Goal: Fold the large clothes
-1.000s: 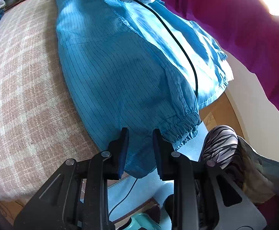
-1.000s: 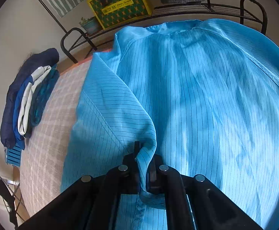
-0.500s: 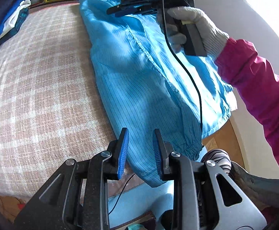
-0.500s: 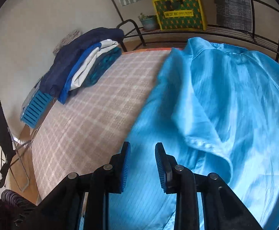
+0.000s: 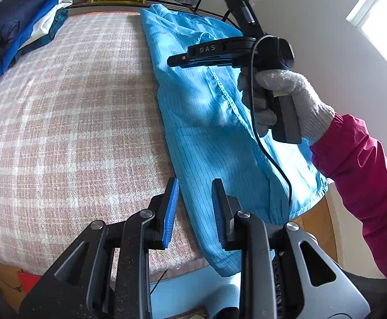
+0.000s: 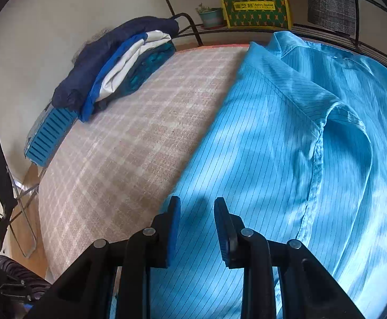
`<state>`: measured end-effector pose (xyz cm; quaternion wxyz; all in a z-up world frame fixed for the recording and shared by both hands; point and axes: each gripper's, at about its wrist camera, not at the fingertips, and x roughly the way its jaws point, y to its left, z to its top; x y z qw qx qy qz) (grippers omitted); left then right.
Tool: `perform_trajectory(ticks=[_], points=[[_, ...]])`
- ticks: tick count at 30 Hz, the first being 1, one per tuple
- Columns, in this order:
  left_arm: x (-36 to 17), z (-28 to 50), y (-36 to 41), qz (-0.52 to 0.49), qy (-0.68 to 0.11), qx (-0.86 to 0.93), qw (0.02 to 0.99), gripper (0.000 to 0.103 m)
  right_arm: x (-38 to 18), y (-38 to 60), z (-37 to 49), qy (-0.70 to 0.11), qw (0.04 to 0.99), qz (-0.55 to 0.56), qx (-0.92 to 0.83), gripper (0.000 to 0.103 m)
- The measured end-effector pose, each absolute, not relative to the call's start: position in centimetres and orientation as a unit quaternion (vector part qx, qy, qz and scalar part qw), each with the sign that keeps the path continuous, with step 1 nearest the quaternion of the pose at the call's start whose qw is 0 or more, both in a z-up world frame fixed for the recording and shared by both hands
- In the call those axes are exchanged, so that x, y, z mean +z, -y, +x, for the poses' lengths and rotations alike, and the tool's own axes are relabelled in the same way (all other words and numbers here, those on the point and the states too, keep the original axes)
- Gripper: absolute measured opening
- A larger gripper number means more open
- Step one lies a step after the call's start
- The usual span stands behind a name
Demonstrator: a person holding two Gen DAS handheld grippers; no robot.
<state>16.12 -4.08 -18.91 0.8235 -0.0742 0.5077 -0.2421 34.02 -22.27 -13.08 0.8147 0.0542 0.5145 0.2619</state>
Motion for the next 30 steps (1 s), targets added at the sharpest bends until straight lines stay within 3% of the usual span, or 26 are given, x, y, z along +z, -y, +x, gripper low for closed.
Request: perform_trajectory(ticks=[6,14,25,30], points=[[-19.1,16.2,4.9,-0.055,-0.496,-0.236,0.834,0.025,-7.2,30.7,27.9,-0.451,0.858,0.095,0.229,0.052],[-18.2,16.5,8.6,-0.069,-0.486,-0.29,0.822,0.025,-3.5,40.8,19.4,-0.401,0.901,0.116,0.119,0.055],[-24.1,13.2,17.1,0.049,-0.526,-0.343,0.777,0.025,-3.7,50.3,10.4,-0.429,0.888,0.164,0.017,0.055],[-22.1,13.4,16.5,0.031,-0.523,-0.348,0.777,0.025,-4.5,55.3,7.9,-0.426,0.884,0.187,-0.037,0.055]])
